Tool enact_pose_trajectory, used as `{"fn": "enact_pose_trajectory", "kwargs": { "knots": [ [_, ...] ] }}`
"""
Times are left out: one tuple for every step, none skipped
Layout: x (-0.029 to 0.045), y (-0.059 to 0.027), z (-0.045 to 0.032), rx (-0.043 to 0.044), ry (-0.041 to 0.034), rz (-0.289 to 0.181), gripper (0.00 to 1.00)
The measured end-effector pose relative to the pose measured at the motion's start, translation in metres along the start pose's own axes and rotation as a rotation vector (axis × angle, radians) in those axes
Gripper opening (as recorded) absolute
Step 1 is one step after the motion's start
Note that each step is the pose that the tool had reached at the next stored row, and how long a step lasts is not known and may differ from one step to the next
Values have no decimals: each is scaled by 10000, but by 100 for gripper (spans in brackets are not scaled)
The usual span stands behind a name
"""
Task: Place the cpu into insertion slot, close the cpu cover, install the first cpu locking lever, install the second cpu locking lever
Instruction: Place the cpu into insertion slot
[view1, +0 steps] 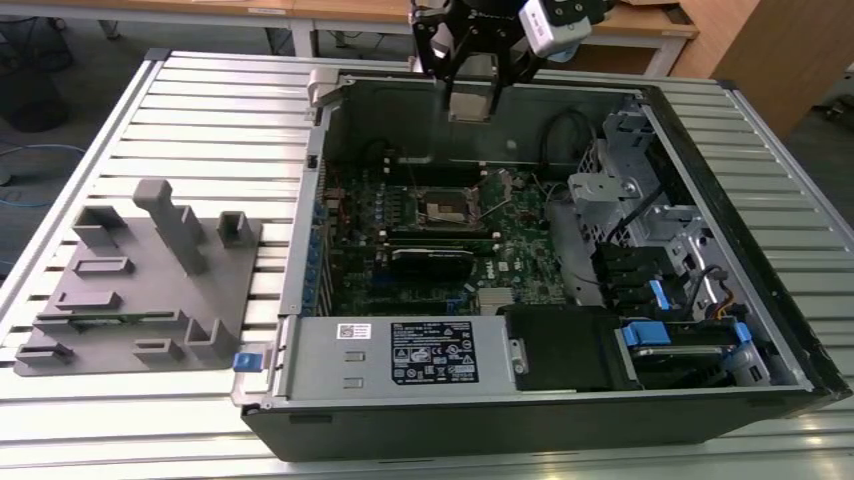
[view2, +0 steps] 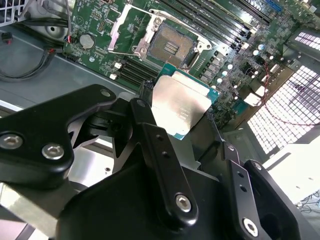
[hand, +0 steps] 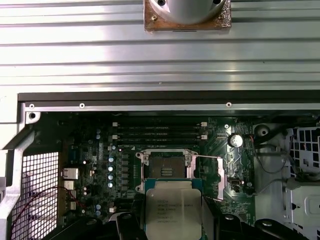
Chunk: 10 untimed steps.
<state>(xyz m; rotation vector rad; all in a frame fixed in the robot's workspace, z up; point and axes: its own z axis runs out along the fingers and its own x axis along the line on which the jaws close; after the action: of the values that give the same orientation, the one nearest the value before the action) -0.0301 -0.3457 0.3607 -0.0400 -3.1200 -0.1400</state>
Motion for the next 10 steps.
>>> {"fn": "enact_pose_trajectory", "kwargs": {
  "knots": [
    [0,-1,14,0,0,0,54],
    [0,-1,14,0,0,0,54],
    [0,-1,14,0,0,-1,54],
    [0,-1,14,0,0,0,54],
    [0,-1,15,0,0,0,54],
    [0,-1,15,0,0,0,54],
    [0,-1,15,0,0,0,54],
    [0,-1,15,0,0,0,54],
    [0,-1,15,0,0,0,54],
    [0,-1,17,-1,-1,0,54]
  ]
}}
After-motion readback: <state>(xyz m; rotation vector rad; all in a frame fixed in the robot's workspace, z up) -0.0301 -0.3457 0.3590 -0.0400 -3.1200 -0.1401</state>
